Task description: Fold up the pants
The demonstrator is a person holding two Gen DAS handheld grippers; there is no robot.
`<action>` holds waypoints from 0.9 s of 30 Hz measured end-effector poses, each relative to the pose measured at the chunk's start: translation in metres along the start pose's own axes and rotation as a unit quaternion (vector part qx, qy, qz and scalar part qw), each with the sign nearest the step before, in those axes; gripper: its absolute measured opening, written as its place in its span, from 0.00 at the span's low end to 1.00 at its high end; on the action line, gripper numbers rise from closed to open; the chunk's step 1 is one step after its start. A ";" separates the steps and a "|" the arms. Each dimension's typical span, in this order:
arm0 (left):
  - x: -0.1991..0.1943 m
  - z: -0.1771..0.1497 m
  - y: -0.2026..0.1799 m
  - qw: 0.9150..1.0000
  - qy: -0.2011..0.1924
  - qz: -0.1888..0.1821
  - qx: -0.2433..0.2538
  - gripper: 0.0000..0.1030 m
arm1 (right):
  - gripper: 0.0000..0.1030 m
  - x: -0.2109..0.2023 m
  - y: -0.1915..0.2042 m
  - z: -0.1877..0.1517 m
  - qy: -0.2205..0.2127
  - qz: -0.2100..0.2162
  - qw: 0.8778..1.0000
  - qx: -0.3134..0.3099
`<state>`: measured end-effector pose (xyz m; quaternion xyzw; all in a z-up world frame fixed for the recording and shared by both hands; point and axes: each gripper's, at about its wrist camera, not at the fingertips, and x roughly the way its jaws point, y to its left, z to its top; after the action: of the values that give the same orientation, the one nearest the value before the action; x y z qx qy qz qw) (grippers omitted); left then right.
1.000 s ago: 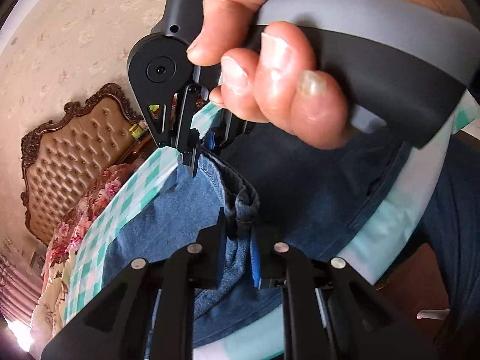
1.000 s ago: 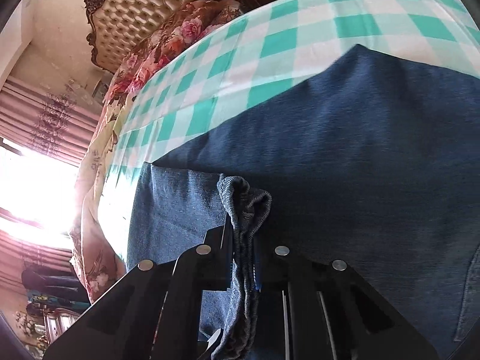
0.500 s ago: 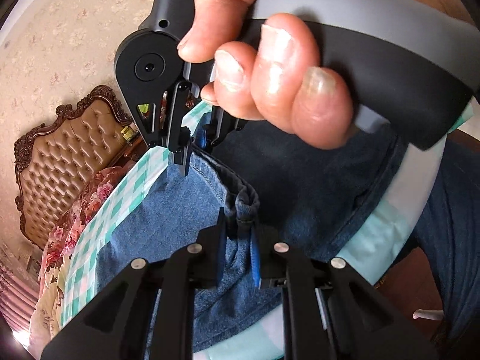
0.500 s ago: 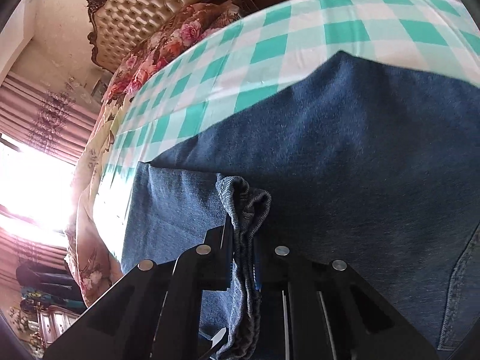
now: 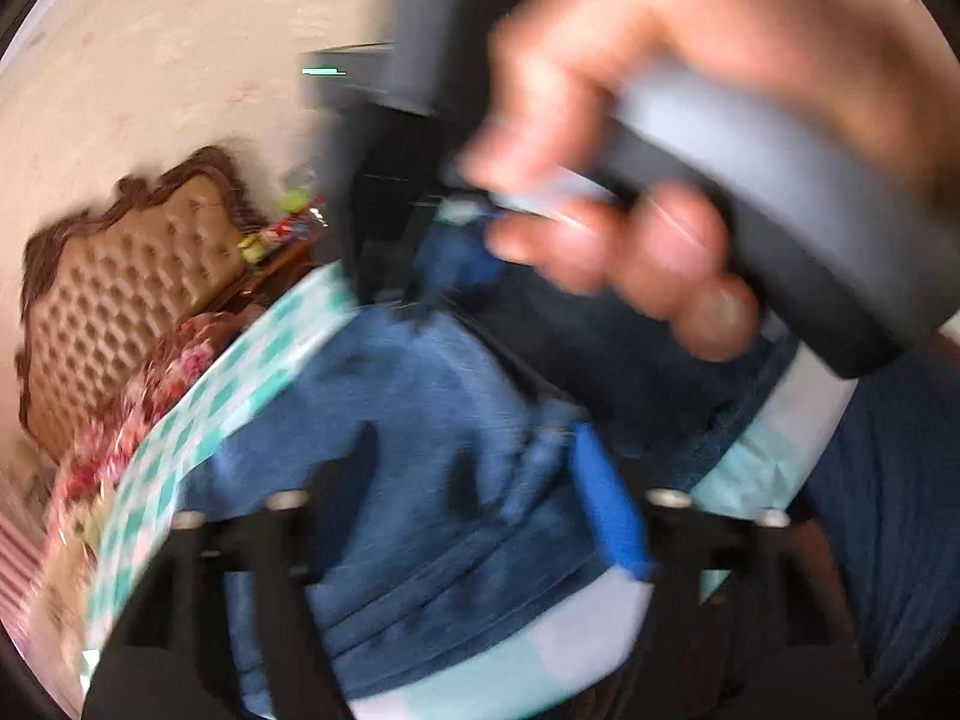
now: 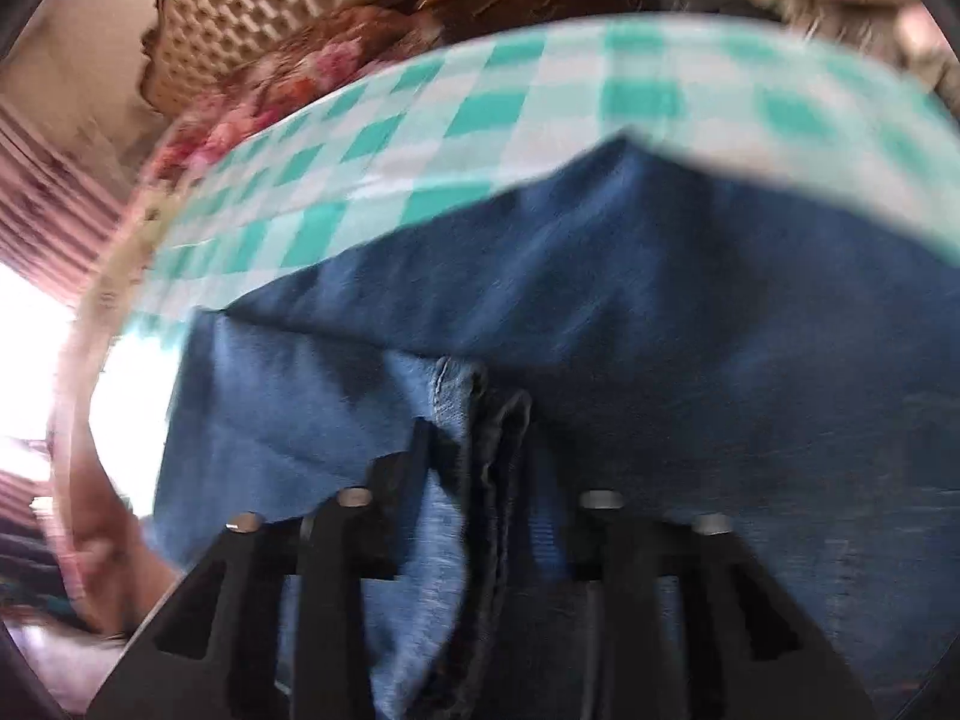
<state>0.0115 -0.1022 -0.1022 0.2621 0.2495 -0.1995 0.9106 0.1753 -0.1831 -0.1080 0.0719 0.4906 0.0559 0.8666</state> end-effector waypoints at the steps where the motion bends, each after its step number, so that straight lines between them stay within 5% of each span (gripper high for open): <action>1: -0.012 -0.004 0.012 1.000 -0.009 0.009 -0.022 0.72 | 0.49 -0.007 0.001 0.000 -0.016 -0.021 1.000 -0.004; 3: -0.039 -0.021 0.043 0.996 -0.019 0.044 -0.075 0.73 | 0.50 -0.033 0.009 -0.002 -0.067 -0.059 0.996 -0.007; 5: -0.059 -0.044 0.070 0.988 -0.013 0.096 -0.123 0.75 | 0.51 -0.049 0.032 -0.012 -0.102 -0.050 0.993 -0.027; 9: -0.070 -0.106 0.109 0.967 0.056 0.190 -0.162 0.75 | 0.50 -0.034 0.089 -0.041 -0.119 -0.060 0.987 -0.094; 17: -0.052 -0.122 0.112 0.965 0.085 0.239 -0.065 0.74 | 0.50 0.019 0.080 -0.056 -0.034 -0.110 0.990 -0.081; 20: -0.034 -0.119 0.104 0.964 0.098 0.249 0.007 0.71 | 0.50 0.020 0.076 -0.059 -0.034 -0.114 0.989 -0.085; 27: -0.019 -0.131 0.102 0.960 0.128 0.239 0.068 0.72 | 0.53 0.021 0.078 -0.062 -0.035 -0.122 0.987 -0.094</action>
<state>0.0012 0.0579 -0.1495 0.3990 0.2793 0.0428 0.8723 0.1309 -0.0989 -0.1432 -0.0685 0.4573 -0.0074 0.8866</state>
